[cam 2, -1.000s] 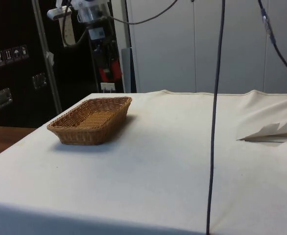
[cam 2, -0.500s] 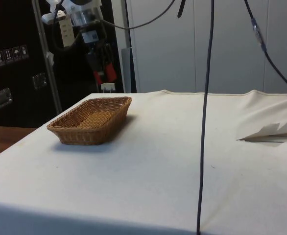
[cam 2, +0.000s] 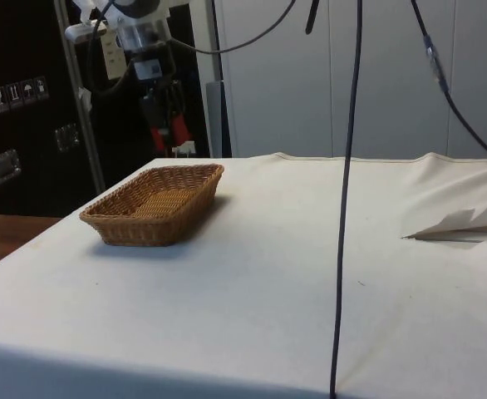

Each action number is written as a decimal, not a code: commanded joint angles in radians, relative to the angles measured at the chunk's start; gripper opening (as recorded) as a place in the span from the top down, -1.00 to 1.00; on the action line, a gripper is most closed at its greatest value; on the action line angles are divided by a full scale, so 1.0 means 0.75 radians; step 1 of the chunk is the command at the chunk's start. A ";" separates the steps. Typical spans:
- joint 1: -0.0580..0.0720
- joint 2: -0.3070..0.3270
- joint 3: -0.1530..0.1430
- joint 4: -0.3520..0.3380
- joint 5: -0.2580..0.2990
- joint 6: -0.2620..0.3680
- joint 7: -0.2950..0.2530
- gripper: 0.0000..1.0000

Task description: Pick up the cube and place it into the basket.

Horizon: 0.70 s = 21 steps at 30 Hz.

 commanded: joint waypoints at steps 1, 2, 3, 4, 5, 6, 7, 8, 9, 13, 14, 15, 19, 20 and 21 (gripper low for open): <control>0.000 0.004 0.005 -0.005 0.009 0.033 0.004 0.97; 0.000 0.003 0.001 -0.003 0.001 0.012 0.001 0.97; 0.001 0.007 0.007 -0.008 0.011 0.045 0.005 0.97; 0.001 0.009 0.008 -0.011 0.012 0.056 0.007 0.97; 0.003 0.011 0.009 -0.015 0.013 0.067 0.008 0.97; 0.004 0.012 0.011 -0.017 0.015 0.079 0.008 0.97; 0.005 0.015 0.011 -0.021 0.016 0.091 0.009 0.97; 0.005 0.017 0.012 -0.023 0.017 0.100 0.011 0.97; 0.007 0.020 0.012 -0.025 0.019 0.108 0.011 0.97; 0.009 0.029 0.016 -0.037 0.023 0.149 0.012 0.97; 0.008 0.032 0.016 -0.039 0.023 0.152 0.011 0.97; 0.008 0.033 0.017 -0.040 0.023 0.155 0.011 0.97; 0.007 0.039 0.017 -0.040 0.021 0.156 0.009 0.97; 0.009 0.039 0.013 -0.037 0.015 0.148 0.011 0.97; 0.007 0.040 0.019 -0.041 0.023 0.161 0.008 0.97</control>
